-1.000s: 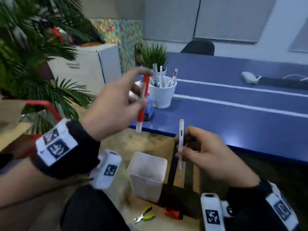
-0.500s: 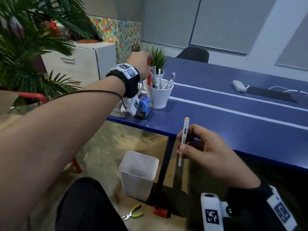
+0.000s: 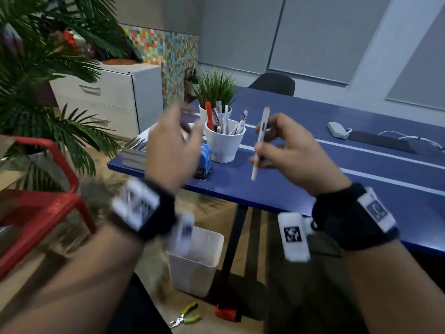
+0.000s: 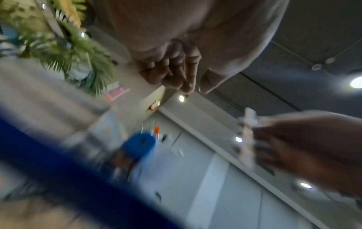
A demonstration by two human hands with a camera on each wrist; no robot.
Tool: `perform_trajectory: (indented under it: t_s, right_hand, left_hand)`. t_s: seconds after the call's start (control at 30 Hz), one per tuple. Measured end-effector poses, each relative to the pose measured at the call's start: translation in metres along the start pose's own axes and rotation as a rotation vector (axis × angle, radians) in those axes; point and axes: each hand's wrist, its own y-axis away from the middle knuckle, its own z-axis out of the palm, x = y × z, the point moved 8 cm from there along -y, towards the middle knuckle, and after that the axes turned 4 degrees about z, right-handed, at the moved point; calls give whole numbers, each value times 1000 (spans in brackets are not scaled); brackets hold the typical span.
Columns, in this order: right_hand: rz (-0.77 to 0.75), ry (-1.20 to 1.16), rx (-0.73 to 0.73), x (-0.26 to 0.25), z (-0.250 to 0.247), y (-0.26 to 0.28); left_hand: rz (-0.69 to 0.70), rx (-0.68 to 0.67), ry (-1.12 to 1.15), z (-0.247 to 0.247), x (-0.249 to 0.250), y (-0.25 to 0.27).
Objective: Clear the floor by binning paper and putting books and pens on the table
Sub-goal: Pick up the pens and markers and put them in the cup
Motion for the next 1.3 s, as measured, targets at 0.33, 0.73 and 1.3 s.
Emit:
perform_trajectory:
  t_s: [0.33, 0.73, 1.3]
  right_hand:
    - [-150, 322, 236, -35, 8, -122]
    - [21, 788, 88, 30, 60, -163]
    - [759, -85, -354, 274, 63, 147]
  left_hand:
    - [-478, -1258, -68, 144, -66, 341]
    - [-611, -1665, -155, 148, -102, 415]
    - [-355, -1891, -352, 167, -103, 461]
